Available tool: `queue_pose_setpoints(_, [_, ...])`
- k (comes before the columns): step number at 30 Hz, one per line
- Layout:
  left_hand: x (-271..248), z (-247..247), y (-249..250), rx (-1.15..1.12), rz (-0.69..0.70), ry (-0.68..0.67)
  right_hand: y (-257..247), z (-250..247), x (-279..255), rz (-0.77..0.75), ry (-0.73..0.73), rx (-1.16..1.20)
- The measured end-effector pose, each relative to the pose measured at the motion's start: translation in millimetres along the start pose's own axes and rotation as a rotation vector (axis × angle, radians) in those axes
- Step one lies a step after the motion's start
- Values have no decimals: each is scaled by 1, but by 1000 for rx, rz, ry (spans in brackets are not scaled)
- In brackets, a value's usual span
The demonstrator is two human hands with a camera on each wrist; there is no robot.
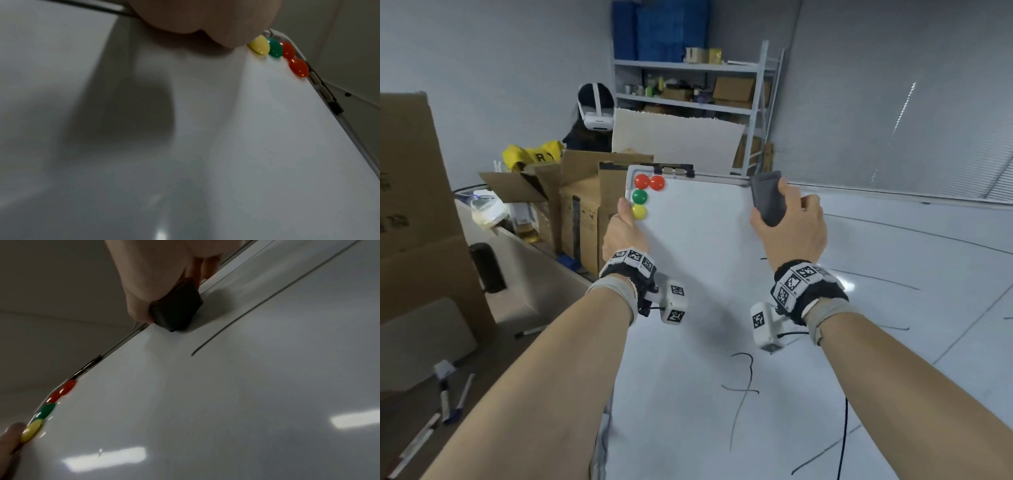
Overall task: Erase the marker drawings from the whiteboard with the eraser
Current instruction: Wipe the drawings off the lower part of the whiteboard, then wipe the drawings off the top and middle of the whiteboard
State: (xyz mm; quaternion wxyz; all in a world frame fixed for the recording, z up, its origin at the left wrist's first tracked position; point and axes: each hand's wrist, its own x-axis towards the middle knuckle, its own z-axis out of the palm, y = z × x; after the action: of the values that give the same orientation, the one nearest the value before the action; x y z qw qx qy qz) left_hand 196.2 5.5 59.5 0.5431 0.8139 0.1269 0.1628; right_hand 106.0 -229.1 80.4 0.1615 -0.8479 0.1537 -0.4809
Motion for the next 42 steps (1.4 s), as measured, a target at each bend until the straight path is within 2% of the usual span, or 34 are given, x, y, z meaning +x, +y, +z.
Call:
queue_pose_setpoints(4, [0,-4,-1,-21,-3,-4,0,-4,-2,21,-4,18])
queue_pose_setpoints(9, [2,-14,-5,2,-5,12,-45,17,-25,-197,-151,41])
queue_pose_setpoints(14, [5,-16,-9,12,-25,16,-51,18,-29,-223,-153,8])
queue_pose_setpoints(16, [4,-11,-6,19,-34,16,-32,9,-25,-156,-106,-6])
queue_pose_setpoints(19, [1,-3,-2,20,-52,24,11,-10,-18,24,-11,-22])
queue_pose_setpoints(21, [-5,-1,1,25,-78,43,34,-23,-13,79,12,-42])
queue_pose_setpoints(23, [-15,8,8,124,-62,126,45,-30,-8,58,25,-35])
queue_pose_setpoints(26, [-32,32,30,179,-41,375,43,-35,-4,17,40,22])
queue_pose_setpoints(28, [-48,44,53,197,94,412,43,-39,-1,-19,52,38])
queue_pose_setpoints(30, [-59,58,75,264,356,384,49,-45,5,-68,49,38])
queue_pose_setpoints(32, [-74,73,97,336,629,278,56,-51,10,-87,34,31])
queue_pose_setpoints(34, [-90,91,114,360,791,95,69,-56,12,-58,39,20])
queue_pose_setpoints(36, [-100,104,123,370,811,-102,86,-64,13,8,37,12])
queue_pose_setpoints(37, [-101,108,124,382,797,-150,97,-69,15,57,33,12])
queue_pose_setpoints(39, [-102,109,123,391,787,-129,117,-77,15,144,41,12])
queue_pose_setpoints(42, [-100,108,119,354,781,-104,127,-81,11,171,48,-6])
